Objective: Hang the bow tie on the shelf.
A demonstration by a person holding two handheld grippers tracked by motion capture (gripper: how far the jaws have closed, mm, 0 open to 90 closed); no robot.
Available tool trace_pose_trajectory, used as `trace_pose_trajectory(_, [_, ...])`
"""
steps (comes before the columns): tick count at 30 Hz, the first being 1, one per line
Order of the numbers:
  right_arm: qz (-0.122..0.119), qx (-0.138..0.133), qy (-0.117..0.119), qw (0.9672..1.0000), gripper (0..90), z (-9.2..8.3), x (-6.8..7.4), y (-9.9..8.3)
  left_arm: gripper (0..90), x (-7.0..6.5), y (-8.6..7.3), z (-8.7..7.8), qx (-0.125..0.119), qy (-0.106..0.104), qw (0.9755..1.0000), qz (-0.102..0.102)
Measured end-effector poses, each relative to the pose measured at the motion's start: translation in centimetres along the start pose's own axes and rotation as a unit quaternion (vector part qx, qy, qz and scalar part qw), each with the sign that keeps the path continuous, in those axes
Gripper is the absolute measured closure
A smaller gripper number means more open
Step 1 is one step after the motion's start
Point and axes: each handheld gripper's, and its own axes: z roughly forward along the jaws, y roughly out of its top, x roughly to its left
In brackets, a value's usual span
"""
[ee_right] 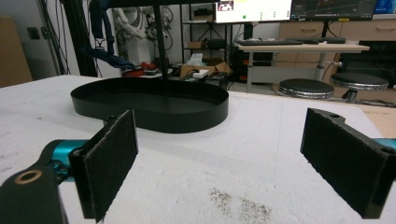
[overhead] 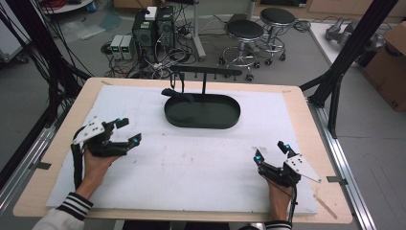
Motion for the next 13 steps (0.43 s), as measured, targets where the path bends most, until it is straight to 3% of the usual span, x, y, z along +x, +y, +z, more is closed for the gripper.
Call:
trace_pose_trajectory(1, [-0.001, 0.0, 0.0, 1.0, 10.2, 0.0, 0.0, 0.0, 17.2, 0.0, 0.0, 0.0, 0.0, 0.0, 1.0, 0.0])
trace_pose_trajectory(2, [-0.002, 0.0, 0.0, 1.0, 10.2, 0.0, 0.0, 0.0, 17.2, 0.0, -1.1, -1.3, -0.008, 0.014, 0.9999, 0.003])
trace_pose_trajectory(5, [-0.001, 0.001, -0.001, 1.0, 10.2, 0.0, 0.0, 0.0, 17.3, 0.0, -2.5, -2.6, -0.019, 0.028, 0.9994, 0.004])
trace_pose_trajectory(10, [-0.003, 0.001, -0.003, 1.0, 10.2, 0.0, 0.1, 0.0, 17.5, 0.0, -4.3, -3.2, -0.024, 0.041, 0.9989, -0.007])
trace_pose_trajectory(13, [-0.005, 0.0, -0.003, 1.0, 10.2, 0.0, 0.1, 0.0, 18.0, 0.0, -4.3, -3.3, -0.029, 0.04, 0.9987, -0.008])
